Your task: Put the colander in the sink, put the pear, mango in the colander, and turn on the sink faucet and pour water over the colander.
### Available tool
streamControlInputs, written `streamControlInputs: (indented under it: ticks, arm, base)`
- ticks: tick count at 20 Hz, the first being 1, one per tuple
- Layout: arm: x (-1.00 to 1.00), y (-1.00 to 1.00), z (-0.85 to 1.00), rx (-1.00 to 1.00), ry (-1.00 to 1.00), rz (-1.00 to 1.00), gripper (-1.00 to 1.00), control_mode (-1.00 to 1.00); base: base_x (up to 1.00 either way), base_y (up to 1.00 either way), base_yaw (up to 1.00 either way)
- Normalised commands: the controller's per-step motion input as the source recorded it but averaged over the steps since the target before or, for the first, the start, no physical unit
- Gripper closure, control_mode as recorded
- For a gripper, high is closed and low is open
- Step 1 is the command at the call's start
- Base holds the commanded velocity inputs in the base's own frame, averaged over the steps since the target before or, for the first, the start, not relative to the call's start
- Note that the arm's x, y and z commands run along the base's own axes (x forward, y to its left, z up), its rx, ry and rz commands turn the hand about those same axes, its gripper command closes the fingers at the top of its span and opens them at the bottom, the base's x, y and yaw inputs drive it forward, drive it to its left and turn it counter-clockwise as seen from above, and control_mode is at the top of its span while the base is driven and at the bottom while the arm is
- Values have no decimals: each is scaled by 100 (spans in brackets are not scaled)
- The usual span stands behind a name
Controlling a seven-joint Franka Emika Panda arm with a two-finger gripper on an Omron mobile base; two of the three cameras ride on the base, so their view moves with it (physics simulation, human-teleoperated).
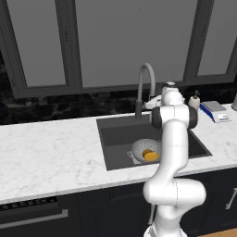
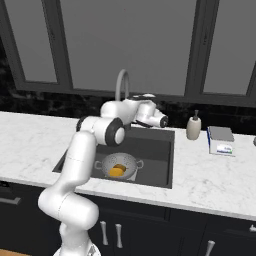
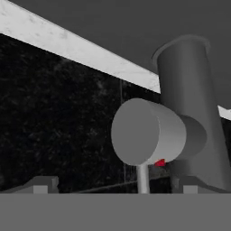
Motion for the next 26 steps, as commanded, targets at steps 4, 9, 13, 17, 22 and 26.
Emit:
streamControlInputs:
  ticks: [4,9,13,17,22,26]
  arm:
    - [34,0,0,0,0,0,-100,-100]
    - [37,0,0,1,-3,0,-100,-100]
    - [32,0,0,2,-7,0,100,-100]
    - [19,-9,0,5,-16,-3,100,-100]
    - [15,-36,7,9,-17,-15,100,-100]
    - [38,-60,10,11,-15,-25,100,-100]
  base:
    - [0,0,0]
    - [0,0,0]
    - [0,0,0]
    - [0,0,0]
    - [0,0,0]
    - [0,0,0]
